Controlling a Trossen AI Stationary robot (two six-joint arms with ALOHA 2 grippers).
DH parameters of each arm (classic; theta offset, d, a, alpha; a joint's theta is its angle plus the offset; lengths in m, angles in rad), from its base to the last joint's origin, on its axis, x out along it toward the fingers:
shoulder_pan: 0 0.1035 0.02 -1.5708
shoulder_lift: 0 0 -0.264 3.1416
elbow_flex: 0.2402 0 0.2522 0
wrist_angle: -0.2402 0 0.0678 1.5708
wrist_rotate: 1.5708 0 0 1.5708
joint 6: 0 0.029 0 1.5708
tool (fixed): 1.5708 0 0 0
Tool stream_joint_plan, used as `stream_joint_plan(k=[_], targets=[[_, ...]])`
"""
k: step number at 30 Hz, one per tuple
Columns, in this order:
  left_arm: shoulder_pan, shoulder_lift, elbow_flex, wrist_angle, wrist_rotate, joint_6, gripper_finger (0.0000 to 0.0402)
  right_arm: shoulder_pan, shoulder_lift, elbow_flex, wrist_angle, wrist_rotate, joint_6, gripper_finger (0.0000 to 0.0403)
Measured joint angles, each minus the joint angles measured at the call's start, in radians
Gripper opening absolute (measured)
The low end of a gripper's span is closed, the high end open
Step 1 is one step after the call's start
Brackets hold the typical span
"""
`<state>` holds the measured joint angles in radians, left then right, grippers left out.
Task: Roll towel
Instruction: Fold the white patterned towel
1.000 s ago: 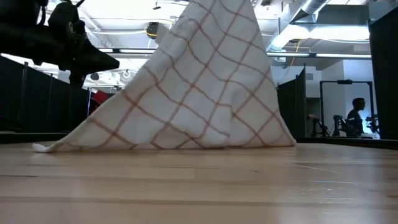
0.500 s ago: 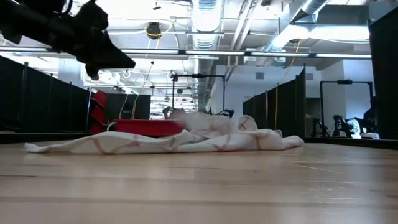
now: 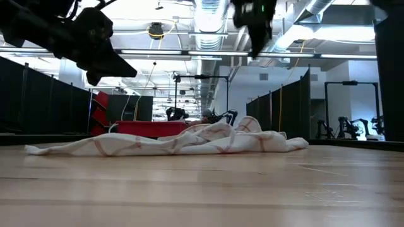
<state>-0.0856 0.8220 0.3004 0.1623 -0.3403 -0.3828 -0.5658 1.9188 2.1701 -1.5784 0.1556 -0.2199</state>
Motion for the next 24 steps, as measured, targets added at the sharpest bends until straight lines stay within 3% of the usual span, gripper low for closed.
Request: stream_joint_plan(k=[5,9,17,21,24], targets=[[-0.011,0.000,0.000,-0.035,0.036,-0.037,0.0001,-0.064,0.012,-0.125,0.082,-0.052,-0.026,0.0132],[-0.031,0.000,0.000,-0.064,0.044,-0.034,0.0001,-0.094,-0.068,-0.362,0.175,-0.053,-0.031,0.0154],[-0.033,0.000,0.000,-0.077,0.041,0.020,0.0001,-0.078,-0.304,-0.880,0.633,-0.052,-0.160,0.0154],[-0.033,0.000,0.000,-0.078,0.040,0.037,0.0001,-0.067,-0.348,-1.051,0.740,-0.049,-0.213,0.0155],[-0.033,0.000,0.000,-0.078,0.040,0.038,0.0001,-0.057,-0.349,-1.119,0.793,0.018,-0.260,0.0156]])
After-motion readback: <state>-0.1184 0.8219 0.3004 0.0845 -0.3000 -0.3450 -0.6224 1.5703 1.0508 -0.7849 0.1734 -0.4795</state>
